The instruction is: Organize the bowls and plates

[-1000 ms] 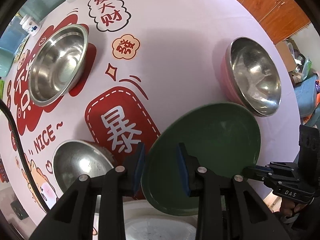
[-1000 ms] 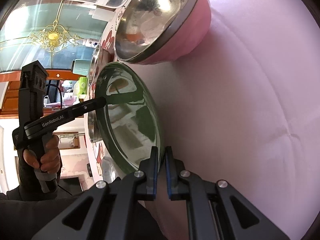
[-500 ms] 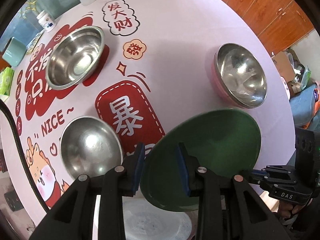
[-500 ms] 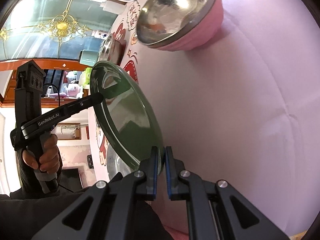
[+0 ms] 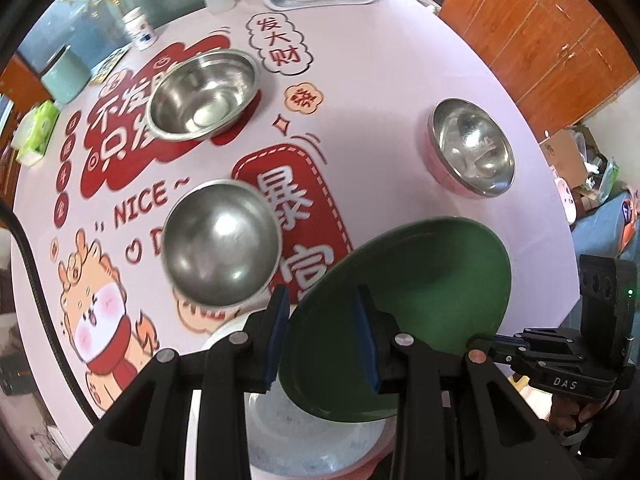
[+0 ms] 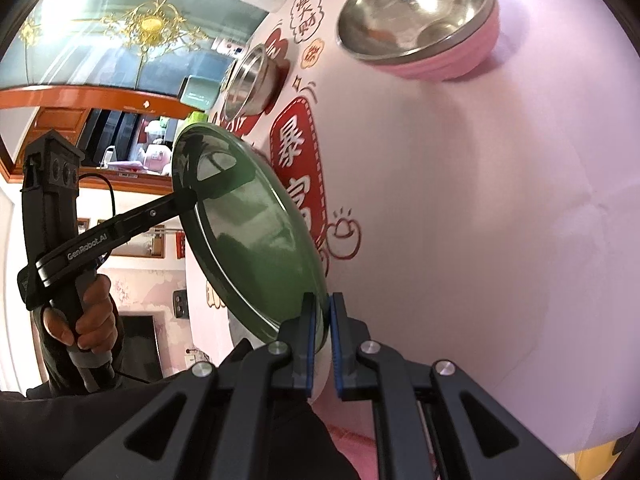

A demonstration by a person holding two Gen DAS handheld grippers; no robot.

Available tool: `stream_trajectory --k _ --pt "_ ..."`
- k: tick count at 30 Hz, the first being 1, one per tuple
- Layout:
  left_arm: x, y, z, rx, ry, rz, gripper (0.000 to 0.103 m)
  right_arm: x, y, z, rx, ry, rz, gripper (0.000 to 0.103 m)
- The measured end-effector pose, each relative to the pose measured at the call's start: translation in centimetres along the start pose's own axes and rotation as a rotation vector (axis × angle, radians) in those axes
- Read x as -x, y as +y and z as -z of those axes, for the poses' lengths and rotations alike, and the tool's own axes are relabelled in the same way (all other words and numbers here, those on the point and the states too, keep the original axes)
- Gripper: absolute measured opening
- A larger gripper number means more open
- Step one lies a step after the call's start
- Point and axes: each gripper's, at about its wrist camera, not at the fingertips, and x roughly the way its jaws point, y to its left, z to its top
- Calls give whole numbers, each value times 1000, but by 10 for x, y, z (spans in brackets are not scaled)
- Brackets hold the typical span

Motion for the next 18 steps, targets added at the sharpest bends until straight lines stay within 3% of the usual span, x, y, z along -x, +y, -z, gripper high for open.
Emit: stream_trajectory --k 6,18 --pt "11 18 31 35 -5 -29 31 -15 20 14 39 30 6 7" --pt "8 60 91 112 30 -18 31 -41 47 47 78 65 46 7"
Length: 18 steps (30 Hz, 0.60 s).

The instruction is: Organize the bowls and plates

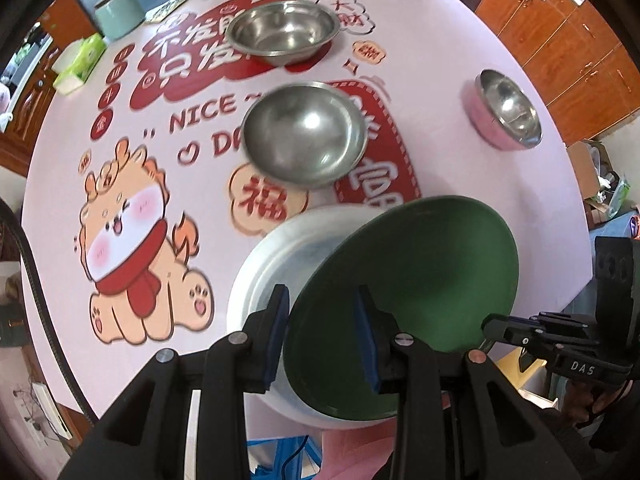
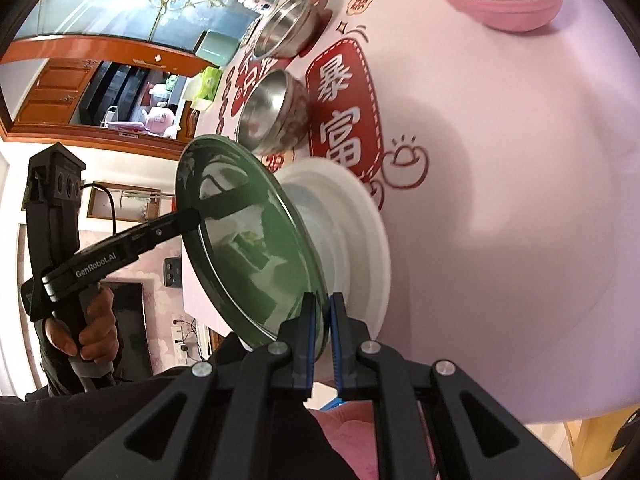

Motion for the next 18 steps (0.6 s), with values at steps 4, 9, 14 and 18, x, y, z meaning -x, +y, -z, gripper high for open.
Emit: stream_trajectory --k 4,9,14,18 --pt "-10 13 14 14 23 12 31 -8 7 8 -2 0 22 7" --pt "-23 25 27 11 55 14 30 -18 12 15 -17 -8 53 7" --pt "-33 31 33 5 76 16 31 -25 14 19 -36 -20 68 7" --pt "-42 34 33 -4 94 21 31 -28 15 22 -56 -32 94 7"
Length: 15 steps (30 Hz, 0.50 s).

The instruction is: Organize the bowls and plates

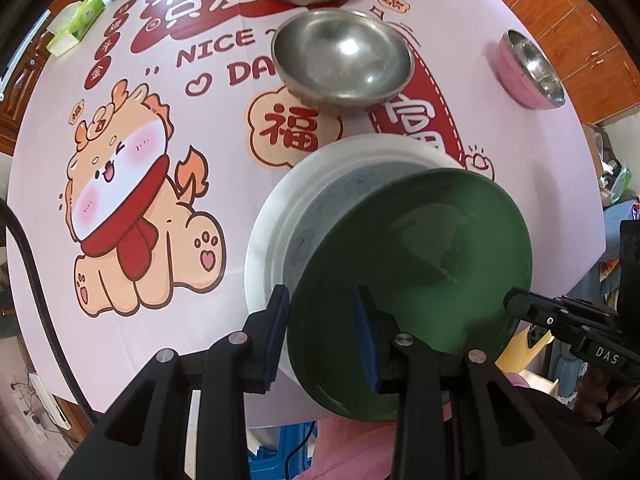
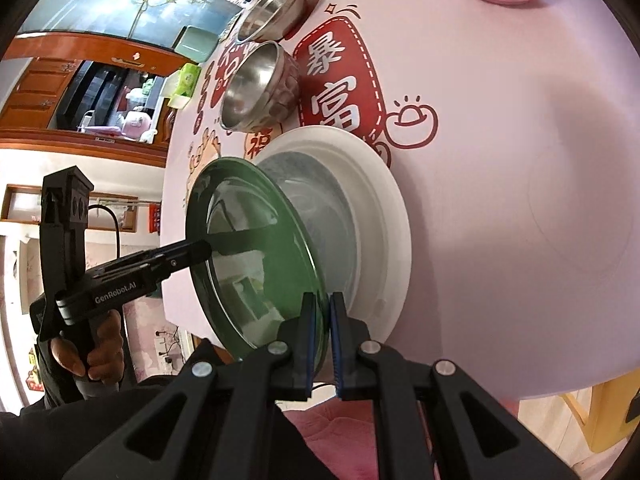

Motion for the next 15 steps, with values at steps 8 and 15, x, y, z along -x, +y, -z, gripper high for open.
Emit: stream_trajectory --k 8,15 --pt "-21 2 -3 -35 41 0 30 -5 0 -1 -29 -22 58 9" --pt "-30 7 -11 -46 52 14 31 -11 7 -7 -22 -33 96 10"
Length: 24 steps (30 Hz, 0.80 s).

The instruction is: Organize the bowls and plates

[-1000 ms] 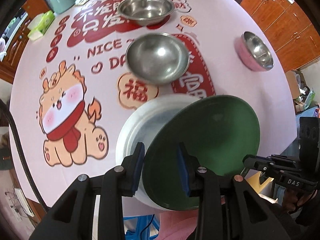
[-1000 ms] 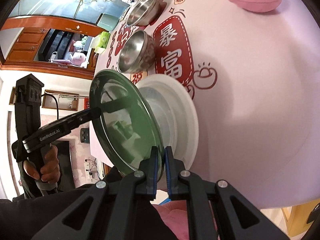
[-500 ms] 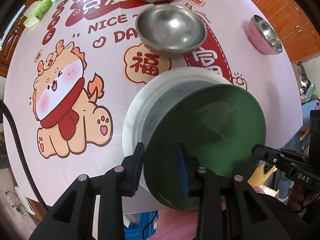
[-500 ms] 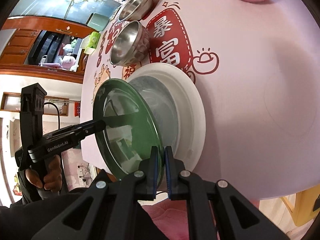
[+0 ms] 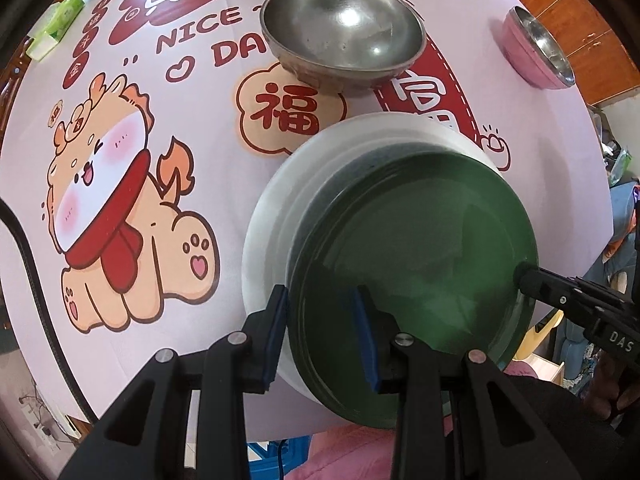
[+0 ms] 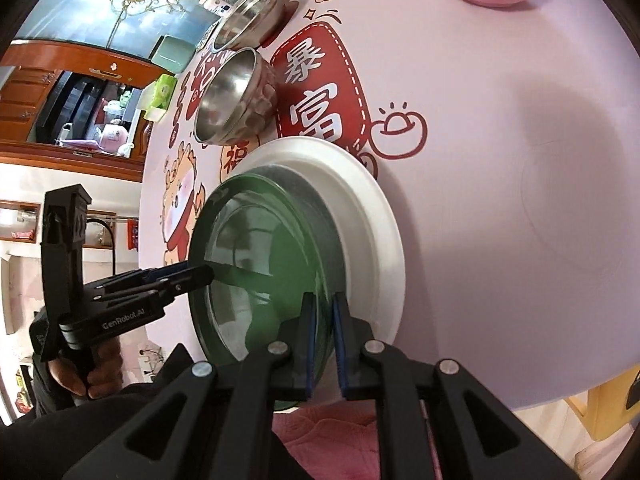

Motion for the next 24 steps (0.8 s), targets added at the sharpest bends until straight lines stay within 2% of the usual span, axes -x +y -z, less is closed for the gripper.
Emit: stream_trajectory --k 12,19,24 --pt "-1 15 -6 -3 4 27 32 -4 12 -7 24 -20 64 11" --pt "-1 6 -7 -25 -8 26 35 -3 18 -5 39 -52 71 27" --pt "3 2 -3 -37 -22 29 35 -1 20 -1 39 -72 68 32"
